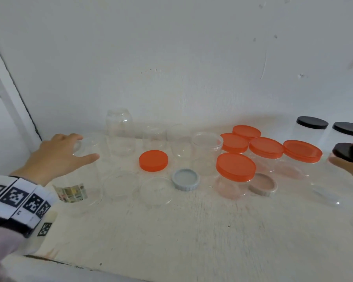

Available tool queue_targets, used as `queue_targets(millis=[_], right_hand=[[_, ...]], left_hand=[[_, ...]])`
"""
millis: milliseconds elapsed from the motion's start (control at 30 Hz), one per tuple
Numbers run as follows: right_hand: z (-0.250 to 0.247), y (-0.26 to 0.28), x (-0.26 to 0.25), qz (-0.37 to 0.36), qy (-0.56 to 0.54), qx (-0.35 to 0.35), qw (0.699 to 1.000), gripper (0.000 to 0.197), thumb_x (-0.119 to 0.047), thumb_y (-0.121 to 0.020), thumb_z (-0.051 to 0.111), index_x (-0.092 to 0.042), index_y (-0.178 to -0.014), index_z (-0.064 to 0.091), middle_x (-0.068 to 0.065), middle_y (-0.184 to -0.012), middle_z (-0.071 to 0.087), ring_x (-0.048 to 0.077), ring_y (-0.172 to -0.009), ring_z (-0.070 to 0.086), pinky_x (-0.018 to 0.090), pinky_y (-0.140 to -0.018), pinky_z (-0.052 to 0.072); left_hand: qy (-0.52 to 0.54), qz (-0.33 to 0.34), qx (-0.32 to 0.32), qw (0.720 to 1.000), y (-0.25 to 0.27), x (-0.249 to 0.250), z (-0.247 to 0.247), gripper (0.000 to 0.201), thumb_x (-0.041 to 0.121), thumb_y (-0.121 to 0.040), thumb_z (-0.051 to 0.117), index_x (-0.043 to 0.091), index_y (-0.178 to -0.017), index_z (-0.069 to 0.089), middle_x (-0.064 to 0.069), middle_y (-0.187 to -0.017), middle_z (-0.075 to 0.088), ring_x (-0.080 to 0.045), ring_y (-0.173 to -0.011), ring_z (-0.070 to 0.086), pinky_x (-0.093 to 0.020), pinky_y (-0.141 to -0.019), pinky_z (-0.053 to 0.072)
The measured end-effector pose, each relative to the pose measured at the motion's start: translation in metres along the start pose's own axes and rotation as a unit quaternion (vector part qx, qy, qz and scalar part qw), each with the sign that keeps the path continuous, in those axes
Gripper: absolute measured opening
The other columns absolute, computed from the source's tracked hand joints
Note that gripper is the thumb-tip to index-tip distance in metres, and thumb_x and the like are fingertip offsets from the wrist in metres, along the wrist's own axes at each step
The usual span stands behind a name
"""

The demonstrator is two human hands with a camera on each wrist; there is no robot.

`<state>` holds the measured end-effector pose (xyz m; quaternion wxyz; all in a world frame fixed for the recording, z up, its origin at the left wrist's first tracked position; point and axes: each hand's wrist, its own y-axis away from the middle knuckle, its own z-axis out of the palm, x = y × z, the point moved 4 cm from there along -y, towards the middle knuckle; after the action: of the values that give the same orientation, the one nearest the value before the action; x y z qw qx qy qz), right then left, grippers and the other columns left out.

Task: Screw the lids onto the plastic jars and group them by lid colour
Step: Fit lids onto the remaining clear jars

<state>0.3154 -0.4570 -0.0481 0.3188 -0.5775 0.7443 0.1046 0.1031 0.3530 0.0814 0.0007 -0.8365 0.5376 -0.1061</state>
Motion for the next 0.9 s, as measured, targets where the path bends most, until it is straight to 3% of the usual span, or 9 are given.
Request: queue_targets(millis=[33, 100, 167, 233, 333, 467, 567, 667, 900], right_hand=[[-0.013, -0.008, -0.036, 0.017, 0.020, 0.070, 0.997, 0.094, -0.093, -0.047, 0.059, -0.030, -0.117, 0.052, 0.006, -0.103, 0.060, 0.033, -0.086, 0.062, 0.026, -0.066, 0.047], [0.000, -0.012, -0.032, -0.005, 0.086, 0.047, 0.995, 0.104, -0.096, -0.047, 0.054, -0.030, -0.126, 0.045, 0.008, -0.115, 0.057, 0.037, -0.093, 0.060, 0.022, -0.075, 0.043], [-0.015, 0.003, -0.036, -0.009, 0.073, 0.035, 0.997, 0.102, -0.098, -0.050, 0.045, -0.031, -0.126, 0.044, 0.009, -0.119, 0.056, 0.038, -0.101, 0.055, 0.033, -0.062, 0.051], [-0.018, 0.023, -0.057, -0.001, 0.120, 0.046, 0.992, 0.093, -0.095, -0.057, 0.039, -0.030, -0.122, 0.047, 0.012, -0.117, 0.056, 0.040, -0.105, 0.051, 0.048, -0.079, 0.054], [-0.025, 0.060, -0.115, -0.052, 0.179, 0.084, 0.979, 0.068, -0.067, -0.067, 0.053, -0.025, -0.120, 0.051, 0.019, -0.133, 0.049, 0.047, -0.125, 0.038, 0.065, -0.106, 0.028], [-0.015, 0.114, -0.189, -0.167, 0.214, 0.148, 0.951, 0.060, -0.028, -0.073, 0.079, -0.009, -0.126, 0.057, 0.028, -0.140, 0.039, 0.044, -0.134, 0.027, 0.062, -0.110, 0.020], [0.015, 0.129, -0.222, -0.166, 0.211, 0.007, 0.963, 0.070, -0.037, -0.079, 0.075, -0.012, -0.139, 0.048, 0.022, -0.146, 0.038, 0.038, -0.137, 0.027, 0.056, -0.113, 0.022], [0.053, 0.139, -0.231, -0.116, 0.239, -0.153, 0.952, 0.090, -0.057, -0.080, 0.067, -0.021, -0.151, 0.025, 0.013, -0.155, 0.023, 0.034, -0.142, 0.021, 0.052, -0.115, 0.022], [0.106, 0.144, -0.228, -0.021, 0.261, -0.261, 0.929, 0.104, -0.066, -0.075, 0.067, -0.018, -0.151, 0.014, 0.014, -0.150, 0.027, 0.035, -0.138, 0.032, 0.048, -0.108, 0.031]], left_hand=[[-0.003, -0.002, -0.013, 1.000, -0.002, -0.002, 0.001, 0.108, 0.088, -0.055, 0.048, 0.028, -0.143, 0.035, -0.012, -0.143, 0.041, -0.037, -0.128, 0.041, -0.051, -0.100, 0.041], [-0.008, 0.001, -0.032, 0.999, -0.005, -0.004, 0.002, 0.121, 0.094, -0.041, 0.048, 0.030, -0.143, 0.033, -0.011, -0.140, 0.043, -0.035, -0.125, 0.044, -0.050, -0.098, 0.043], [-0.011, 0.004, -0.037, 0.999, -0.009, -0.006, 0.002, 0.130, 0.100, -0.030, 0.044, 0.033, -0.140, 0.035, -0.010, -0.136, 0.046, -0.033, -0.121, 0.047, -0.049, -0.094, 0.045], [-0.009, 0.004, -0.018, 1.000, -0.012, -0.008, 0.000, 0.131, 0.104, -0.024, 0.039, 0.037, -0.137, 0.037, -0.008, -0.131, 0.049, -0.031, -0.118, 0.048, -0.047, -0.090, 0.047], [0.024, 0.018, 0.034, 0.999, -0.016, -0.010, -0.010, 0.117, 0.104, -0.029, 0.043, 0.043, -0.129, 0.042, -0.007, -0.125, 0.053, -0.031, -0.112, 0.053, -0.044, -0.081, 0.047], [0.148, 0.039, 0.091, 0.984, -0.012, -0.002, -0.037, 0.081, 0.098, -0.033, 0.057, 0.064, -0.106, 0.044, -0.001, -0.120, 0.057, -0.027, -0.107, 0.057, -0.041, -0.080, 0.047], [0.256, 0.066, 0.076, 0.962, 0.004, 0.022, -0.044, 0.070, 0.094, -0.036, 0.062, 0.070, -0.099, 0.046, 0.012, -0.114, 0.057, -0.016, -0.109, 0.055, -0.044, -0.090, 0.049], [0.371, 0.086, 0.019, 0.925, 0.019, 0.053, -0.035, 0.069, 0.090, -0.042, 0.066, 0.058, -0.102, 0.056, 0.021, -0.107, 0.058, -0.004, -0.100, 0.057, -0.034, -0.072, 0.053], [0.528, 0.009, -0.109, 0.842, 0.024, 0.094, 0.011, 0.067, 0.072, -0.048, 0.066, 0.034, -0.102, 0.058, -0.002, -0.107, 0.064, -0.027, -0.094, 0.066, -0.043, -0.073, 0.057]])
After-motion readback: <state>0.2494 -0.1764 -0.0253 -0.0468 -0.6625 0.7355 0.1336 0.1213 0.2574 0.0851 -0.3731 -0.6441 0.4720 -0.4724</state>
